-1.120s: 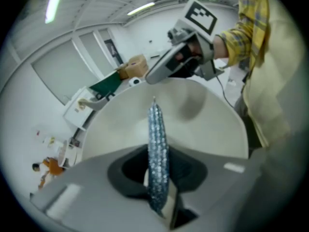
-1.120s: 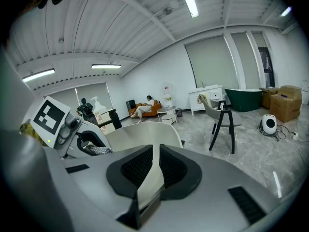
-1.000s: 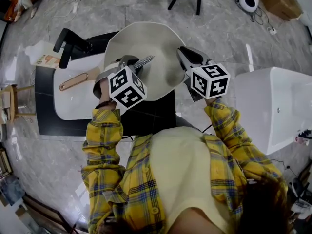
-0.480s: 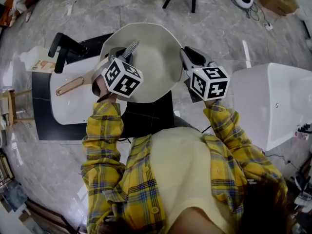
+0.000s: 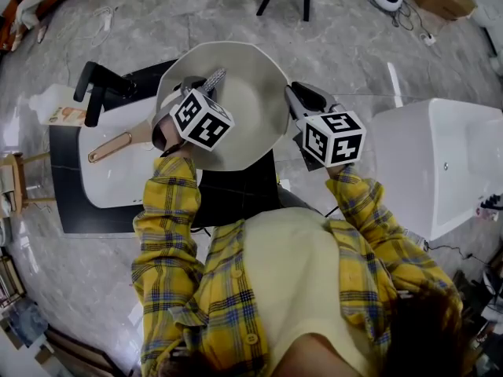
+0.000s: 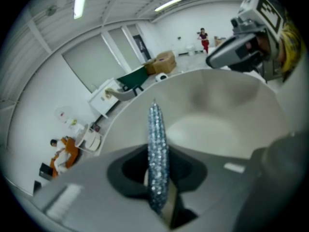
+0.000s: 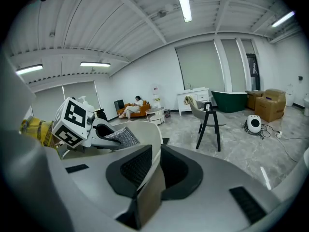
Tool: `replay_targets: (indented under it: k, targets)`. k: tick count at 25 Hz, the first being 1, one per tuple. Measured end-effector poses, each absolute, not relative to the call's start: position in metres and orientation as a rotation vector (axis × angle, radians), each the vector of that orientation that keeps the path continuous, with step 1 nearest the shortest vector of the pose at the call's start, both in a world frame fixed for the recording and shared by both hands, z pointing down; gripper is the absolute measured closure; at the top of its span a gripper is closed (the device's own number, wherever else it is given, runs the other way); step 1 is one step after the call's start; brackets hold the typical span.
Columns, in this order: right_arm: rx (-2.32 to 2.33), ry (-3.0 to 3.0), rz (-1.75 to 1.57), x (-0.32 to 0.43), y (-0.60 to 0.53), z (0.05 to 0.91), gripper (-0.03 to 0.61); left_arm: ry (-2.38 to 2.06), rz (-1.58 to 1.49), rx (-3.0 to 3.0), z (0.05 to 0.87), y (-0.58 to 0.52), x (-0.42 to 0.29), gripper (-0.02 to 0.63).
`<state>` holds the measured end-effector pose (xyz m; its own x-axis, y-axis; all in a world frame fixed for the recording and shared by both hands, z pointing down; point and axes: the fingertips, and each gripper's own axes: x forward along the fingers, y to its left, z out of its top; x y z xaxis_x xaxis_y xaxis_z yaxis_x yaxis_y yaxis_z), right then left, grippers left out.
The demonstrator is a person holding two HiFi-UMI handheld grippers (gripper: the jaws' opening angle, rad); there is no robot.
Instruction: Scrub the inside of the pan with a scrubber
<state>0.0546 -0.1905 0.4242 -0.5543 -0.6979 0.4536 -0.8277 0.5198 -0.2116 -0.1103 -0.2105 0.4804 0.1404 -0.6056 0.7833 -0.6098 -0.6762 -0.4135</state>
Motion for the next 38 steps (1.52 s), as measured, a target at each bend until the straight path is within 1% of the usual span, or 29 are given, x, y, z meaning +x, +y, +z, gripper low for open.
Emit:
replay_targets:
  k: [6, 11, 22, 38]
  targets:
    - [1.255, -2.458, 0.608, 0.055, -0.189, 0.425, 0.56, -1.176, 1.564, 2.387, 0.488, -0.207, -0.098, 0.526]
    - [1.238, -2.47, 0.618, 0.052, -0.187, 0.425, 0.56, -1.081, 1.603, 2.426, 0.493, -0.196, -0.088, 0.526]
    - [1.228, -2.486, 0.633, 0.049, -0.181, 0.422, 0.56, -0.823, 1.541, 2.514, 0.489, -0.162, -0.058, 0.526]
    - [1.233, -2.501, 0.625, 0.05, -0.166, 0.415, 0.56, -0.606, 1.455, 2.554, 0.484, -0.125, -0.029, 0.526]
